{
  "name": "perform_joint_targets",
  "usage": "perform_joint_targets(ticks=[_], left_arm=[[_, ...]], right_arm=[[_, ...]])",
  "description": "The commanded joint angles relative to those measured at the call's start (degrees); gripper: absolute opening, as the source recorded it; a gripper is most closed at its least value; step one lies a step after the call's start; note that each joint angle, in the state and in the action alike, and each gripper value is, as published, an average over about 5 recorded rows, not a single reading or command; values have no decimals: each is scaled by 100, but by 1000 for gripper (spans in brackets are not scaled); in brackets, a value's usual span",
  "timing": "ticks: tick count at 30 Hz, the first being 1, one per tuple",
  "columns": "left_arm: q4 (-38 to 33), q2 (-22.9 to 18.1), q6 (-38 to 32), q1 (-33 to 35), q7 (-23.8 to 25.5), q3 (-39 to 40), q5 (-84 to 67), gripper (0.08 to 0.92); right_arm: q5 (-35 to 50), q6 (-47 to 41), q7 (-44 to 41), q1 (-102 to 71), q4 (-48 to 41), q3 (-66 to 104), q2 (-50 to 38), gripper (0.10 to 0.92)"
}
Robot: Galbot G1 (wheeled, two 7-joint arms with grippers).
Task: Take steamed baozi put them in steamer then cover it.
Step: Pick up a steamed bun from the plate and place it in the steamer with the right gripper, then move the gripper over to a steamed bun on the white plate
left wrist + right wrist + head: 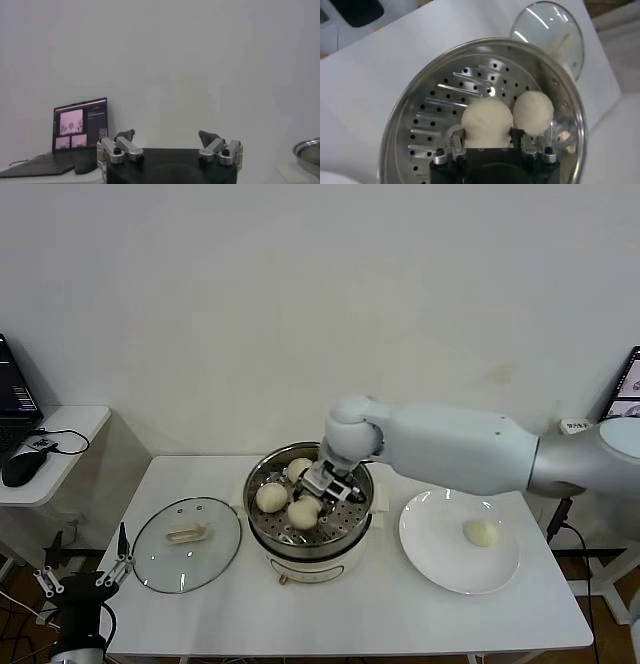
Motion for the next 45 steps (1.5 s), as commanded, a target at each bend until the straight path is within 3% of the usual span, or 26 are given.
perform_joint_targets(ticks=[1, 10, 18, 21, 34, 39, 45], left_arm=[[18, -6, -9, 9, -2, 4, -2, 823], [18, -3, -15, 12, -10, -31, -36, 823], [11, 1, -8, -3, -6, -35, -34, 823], [0, 15, -1, -1, -4, -52, -44, 823], [60, 139, 32, -140, 17, 0, -93, 823], [140, 191, 28, -191, 18, 84, -83, 823], [161, 225, 25, -193, 18, 121, -70, 823]], right_arm=[[-263, 230, 33, -103, -25, -83, 141, 577], [-205, 248, 33, -112, 36, -103, 50, 587], [16, 142, 137, 30, 124, 98, -199, 780], [241, -78, 109, 186, 227, 241, -459, 812], [1070, -2026, 142, 602, 1209, 432, -2916, 823], [694, -2015, -15, 173, 1250, 571, -3921, 823], [6, -1443, -305, -748, 868, 1178, -4409, 823]])
